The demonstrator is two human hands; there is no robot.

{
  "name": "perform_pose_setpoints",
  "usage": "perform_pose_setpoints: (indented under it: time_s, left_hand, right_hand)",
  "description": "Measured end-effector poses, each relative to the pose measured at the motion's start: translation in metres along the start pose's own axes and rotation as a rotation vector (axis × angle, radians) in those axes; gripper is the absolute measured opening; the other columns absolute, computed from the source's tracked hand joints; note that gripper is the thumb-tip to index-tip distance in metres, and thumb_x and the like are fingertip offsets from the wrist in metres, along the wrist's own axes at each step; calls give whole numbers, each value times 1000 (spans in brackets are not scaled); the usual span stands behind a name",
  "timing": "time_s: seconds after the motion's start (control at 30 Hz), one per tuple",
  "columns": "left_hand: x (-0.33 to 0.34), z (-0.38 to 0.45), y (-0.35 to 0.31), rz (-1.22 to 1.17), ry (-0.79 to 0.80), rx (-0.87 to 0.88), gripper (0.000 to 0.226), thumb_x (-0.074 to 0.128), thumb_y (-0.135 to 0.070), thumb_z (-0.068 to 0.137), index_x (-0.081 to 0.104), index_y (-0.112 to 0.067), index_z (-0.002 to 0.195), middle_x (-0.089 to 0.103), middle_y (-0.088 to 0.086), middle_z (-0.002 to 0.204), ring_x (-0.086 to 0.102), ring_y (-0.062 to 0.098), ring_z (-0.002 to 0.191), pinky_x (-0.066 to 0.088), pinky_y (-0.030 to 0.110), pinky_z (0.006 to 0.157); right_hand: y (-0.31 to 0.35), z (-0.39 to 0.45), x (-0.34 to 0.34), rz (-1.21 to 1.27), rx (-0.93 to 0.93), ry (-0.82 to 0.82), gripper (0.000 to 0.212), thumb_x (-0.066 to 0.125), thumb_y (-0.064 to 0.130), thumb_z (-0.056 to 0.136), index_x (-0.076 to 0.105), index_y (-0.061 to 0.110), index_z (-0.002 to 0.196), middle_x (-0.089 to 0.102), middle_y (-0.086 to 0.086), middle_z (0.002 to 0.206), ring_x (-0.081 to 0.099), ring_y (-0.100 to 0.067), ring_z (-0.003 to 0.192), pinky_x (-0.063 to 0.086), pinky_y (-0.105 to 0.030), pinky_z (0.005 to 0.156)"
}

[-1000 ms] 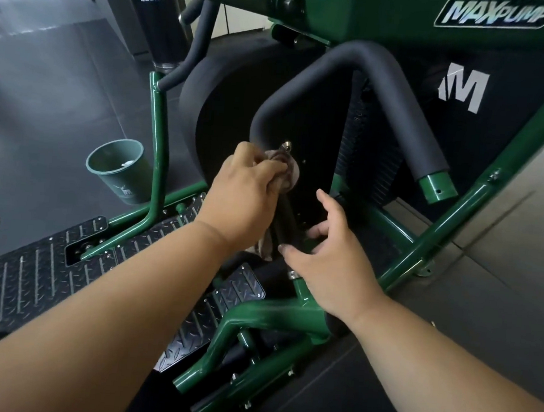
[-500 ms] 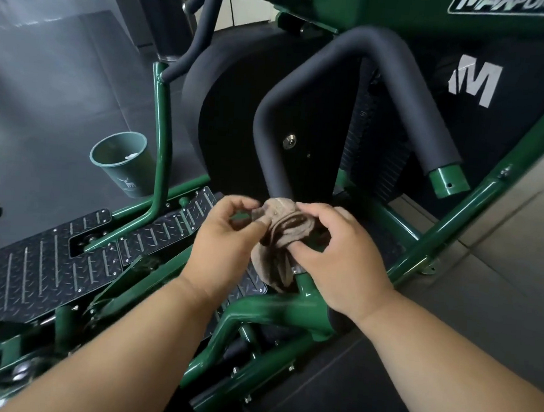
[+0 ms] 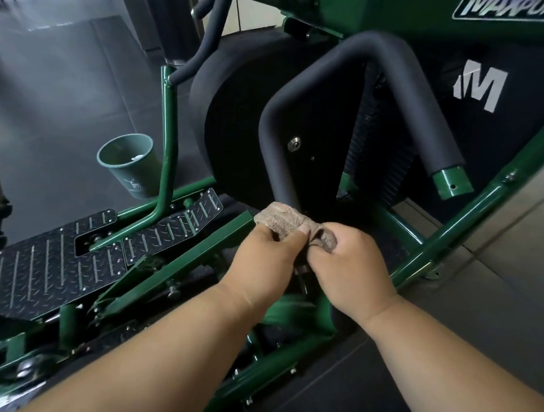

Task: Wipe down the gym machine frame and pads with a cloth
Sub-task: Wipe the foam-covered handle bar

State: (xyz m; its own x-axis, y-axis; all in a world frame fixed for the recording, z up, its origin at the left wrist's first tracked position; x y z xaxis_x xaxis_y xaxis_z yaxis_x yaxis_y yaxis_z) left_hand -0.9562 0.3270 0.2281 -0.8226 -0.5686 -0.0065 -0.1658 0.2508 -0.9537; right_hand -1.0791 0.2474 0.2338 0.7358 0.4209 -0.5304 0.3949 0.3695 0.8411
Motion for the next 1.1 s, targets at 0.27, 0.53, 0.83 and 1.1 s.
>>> perform_pose_setpoints:
  time_s: [0.27,0.53,0.83,1.1]
  left_hand:
    - [10,35,-40,177,-261,170,21,54,-33,106,64,-17,117,74,1,109,71,16,103,56,42,101]
    - [4,62,-54,21,-318,122,58,46,-58,102,50,-23,149,66,1,139,61,21,129,44,48,117]
    - [5,41,-29,82,-233,63,41,44,-45,106,67,-19,129,75,3,113,72,22,105,58,47,101]
    - [-18,105,-109,195,-293,203,36,44,-31,109,57,-19,141,71,-1,94,72,12,80,60,28,76]
  right_hand:
    - [5,-2,-2,37,19,-86,29,75,39,83,54,29,101,71,10,89,67,-9,81,57,-42,70]
    - [4,0,-1,-109,-5,-140,44,75,47,85,48,37,118,63,13,85,60,-8,76,44,-28,61]
    - [-1,3,2,-111,17,-76,27,70,49,89,54,38,108,66,17,81,62,-3,72,41,-23,59]
    - [-4,2,3,-146,28,-69,39,66,53,88,52,42,123,61,8,85,60,-6,78,49,-28,66]
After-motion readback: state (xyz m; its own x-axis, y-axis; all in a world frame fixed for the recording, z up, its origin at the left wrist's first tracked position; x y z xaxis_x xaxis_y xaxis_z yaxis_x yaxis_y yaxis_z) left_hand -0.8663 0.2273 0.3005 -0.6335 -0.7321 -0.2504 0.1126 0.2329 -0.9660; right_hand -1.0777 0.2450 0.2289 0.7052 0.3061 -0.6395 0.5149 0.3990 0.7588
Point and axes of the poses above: each hand's wrist, its own z-axis towards the middle knuckle, its own x-axis out of the palm, y = z × x, the point moved 3 cm from there along z, towards the middle knuckle
